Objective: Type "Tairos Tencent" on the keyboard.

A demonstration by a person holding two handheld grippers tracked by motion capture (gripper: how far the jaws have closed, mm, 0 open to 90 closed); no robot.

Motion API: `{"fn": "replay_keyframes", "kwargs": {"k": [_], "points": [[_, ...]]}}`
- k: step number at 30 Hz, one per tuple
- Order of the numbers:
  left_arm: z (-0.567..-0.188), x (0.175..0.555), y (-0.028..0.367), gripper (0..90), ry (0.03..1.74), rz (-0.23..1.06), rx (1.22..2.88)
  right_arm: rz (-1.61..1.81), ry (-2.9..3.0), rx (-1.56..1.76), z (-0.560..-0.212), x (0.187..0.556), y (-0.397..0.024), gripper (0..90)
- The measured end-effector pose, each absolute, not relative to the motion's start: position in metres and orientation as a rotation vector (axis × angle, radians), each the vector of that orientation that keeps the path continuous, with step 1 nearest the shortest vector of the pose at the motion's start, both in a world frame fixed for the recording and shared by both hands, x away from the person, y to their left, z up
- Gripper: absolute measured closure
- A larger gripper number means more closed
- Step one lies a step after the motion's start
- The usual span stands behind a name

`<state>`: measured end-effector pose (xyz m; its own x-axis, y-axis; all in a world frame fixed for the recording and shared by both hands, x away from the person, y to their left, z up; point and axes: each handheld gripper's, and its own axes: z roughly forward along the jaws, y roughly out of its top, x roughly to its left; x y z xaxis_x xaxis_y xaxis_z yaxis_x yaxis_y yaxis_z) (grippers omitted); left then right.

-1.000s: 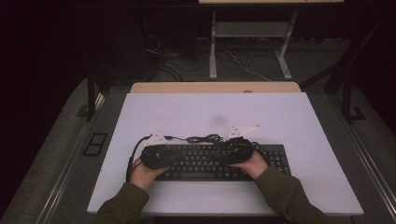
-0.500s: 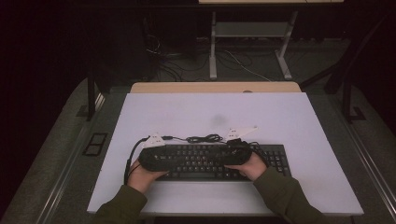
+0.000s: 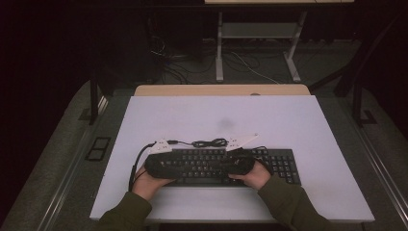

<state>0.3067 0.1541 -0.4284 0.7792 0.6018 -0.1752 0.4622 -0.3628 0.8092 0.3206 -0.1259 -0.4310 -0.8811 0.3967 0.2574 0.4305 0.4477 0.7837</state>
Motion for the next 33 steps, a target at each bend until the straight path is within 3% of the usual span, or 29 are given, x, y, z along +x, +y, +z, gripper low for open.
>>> {"fn": "replay_keyframes", "kwargs": {"k": [33], "points": [[-0.428,0.307,0.154,26.4,0.798,0.192,2.013,-1.336,-2.707,-0.733,-0.443,0.313,-0.109,89.2]]}}
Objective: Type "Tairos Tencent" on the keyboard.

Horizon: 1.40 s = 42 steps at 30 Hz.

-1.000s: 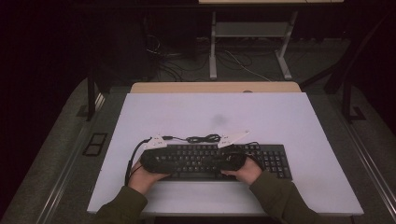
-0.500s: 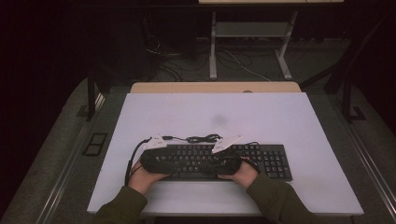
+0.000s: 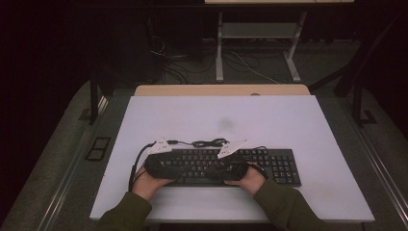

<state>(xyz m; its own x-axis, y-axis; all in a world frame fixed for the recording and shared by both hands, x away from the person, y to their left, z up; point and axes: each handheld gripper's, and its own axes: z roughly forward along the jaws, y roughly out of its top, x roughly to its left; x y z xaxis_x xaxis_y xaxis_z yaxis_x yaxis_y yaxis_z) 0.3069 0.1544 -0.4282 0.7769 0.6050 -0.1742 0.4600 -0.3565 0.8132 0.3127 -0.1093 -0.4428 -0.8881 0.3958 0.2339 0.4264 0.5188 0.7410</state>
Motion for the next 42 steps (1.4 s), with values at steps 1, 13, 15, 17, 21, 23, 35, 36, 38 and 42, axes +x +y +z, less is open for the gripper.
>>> {"fn": "replay_keyframes", "kwargs": {"k": [1,13,15,17,21,23,35,36,38,42], "points": [[-0.428,0.307,0.154,27.0,0.8,0.194,2.009,-1.336,-2.707,-0.737,-0.442,0.313,-0.11,89.2],[-0.426,0.308,0.154,34.6,0.806,0.197,2.003,-1.389,-2.677,-0.742,-0.438,0.315,-0.115,78.5],[-0.426,0.308,0.153,37.8,0.803,0.19,2.009,-1.403,-2.663,-0.754,-0.436,0.315,-0.117,72.4],[-0.426,0.309,0.151,41.6,0.801,0.188,2.011,-1.423,-2.653,-0.755,-0.435,0.317,-0.119,66.7],[-0.425,0.31,0.147,50.5,0.789,0.185,2.016,-1.454,-2.628,-0.772,-0.433,0.319,-0.124,54.7],[-0.424,0.31,0.145,55.7,0.781,0.189,2.022,-1.466,-2.626,-0.777,-0.433,0.32,-0.126,49.7],[-0.424,0.315,0.137,80.4,0.767,0.184,2.037,-1.506,-2.611,-0.808,-0.433,0.325,-0.135,31.2],[-0.424,0.316,0.137,82.1,0.768,0.183,2.037,-1.508,-2.611,-0.81,-0.433,0.325,-0.135,30.7],[-0.424,0.317,0.135,85.5,0.764,0.18,2.044,-1.515,-2.611,-0.812,-0.433,0.326,-0.137,30.4],[-0.425,0.318,0.132,89.0,0.768,0.175,2.047,-1.52,-2.608,-0.821,-0.434,0.328,-0.139,30.2]]}}
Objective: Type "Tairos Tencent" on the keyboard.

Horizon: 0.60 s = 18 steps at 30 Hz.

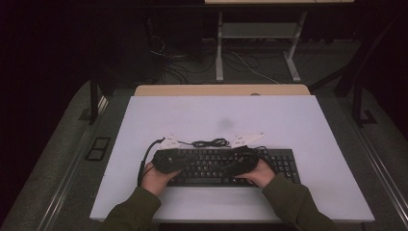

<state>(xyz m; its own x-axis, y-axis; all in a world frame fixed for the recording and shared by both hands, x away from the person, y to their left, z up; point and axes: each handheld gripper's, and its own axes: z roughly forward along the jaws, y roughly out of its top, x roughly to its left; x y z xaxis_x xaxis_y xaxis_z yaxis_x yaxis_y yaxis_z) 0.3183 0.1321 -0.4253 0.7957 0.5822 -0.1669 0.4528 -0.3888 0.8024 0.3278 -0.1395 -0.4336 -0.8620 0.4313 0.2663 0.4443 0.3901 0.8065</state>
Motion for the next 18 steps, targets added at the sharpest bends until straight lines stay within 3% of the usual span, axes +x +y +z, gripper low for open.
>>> {"fn": "replay_keyframes", "kwargs": {"k": [18], "points": [[-0.435,0.326,0.118,89.2,0.774,0.135,2.095,-1.54,-2.598,-0.846,-0.432,0.33,-0.145,30.5]]}}
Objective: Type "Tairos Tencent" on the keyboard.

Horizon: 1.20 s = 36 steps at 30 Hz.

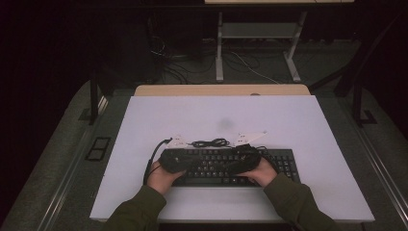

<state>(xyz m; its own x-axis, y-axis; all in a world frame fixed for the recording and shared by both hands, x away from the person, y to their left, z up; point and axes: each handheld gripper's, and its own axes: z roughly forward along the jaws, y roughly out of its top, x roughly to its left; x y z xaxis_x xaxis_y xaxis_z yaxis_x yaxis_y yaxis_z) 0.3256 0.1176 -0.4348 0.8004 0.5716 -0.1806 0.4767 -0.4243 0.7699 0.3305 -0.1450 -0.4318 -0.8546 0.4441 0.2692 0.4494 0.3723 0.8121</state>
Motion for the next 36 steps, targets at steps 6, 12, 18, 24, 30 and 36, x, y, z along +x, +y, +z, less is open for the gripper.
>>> {"fn": "replay_keyframes", "kwargs": {"k": [6,12,18,24,30,36], "points": [[-0.4373,0.327,0.1175,89.2,0.777,0.134,2.106,-1.542,-2.598,-0.853,-0.4314,0.3304,-0.1452,30.8],[-0.4387,0.3276,0.1158,89.2,0.771,0.131,2.123,-1.544,-2.597,-0.855,-0.4317,0.3306,-0.1452,30.9],[-0.4391,0.3269,0.1146,89.2,0.774,0.128,2.113,-1.547,-2.597,-0.85,-0.4317,0.3307,-0.1455,30.9],[-0.4368,0.327,0.1165,89.1,0.768,0.13,2.108,-1.554,-2.588,-0.849,-0.4318,0.3315,-0.1474,30.9],[-0.4346,0.3254,0.1154,89.1,0.765,0.127,2.095,-1.557,-2.57,-0.855,-0.4326,0.3322,-0.15,30.8],[-0.4315,0.324,0.117,84.5,0.756,0.123,2.072,-1.567,-2.572,-0.855,-0.4325,0.3327,-0.1542,30.4]]}}
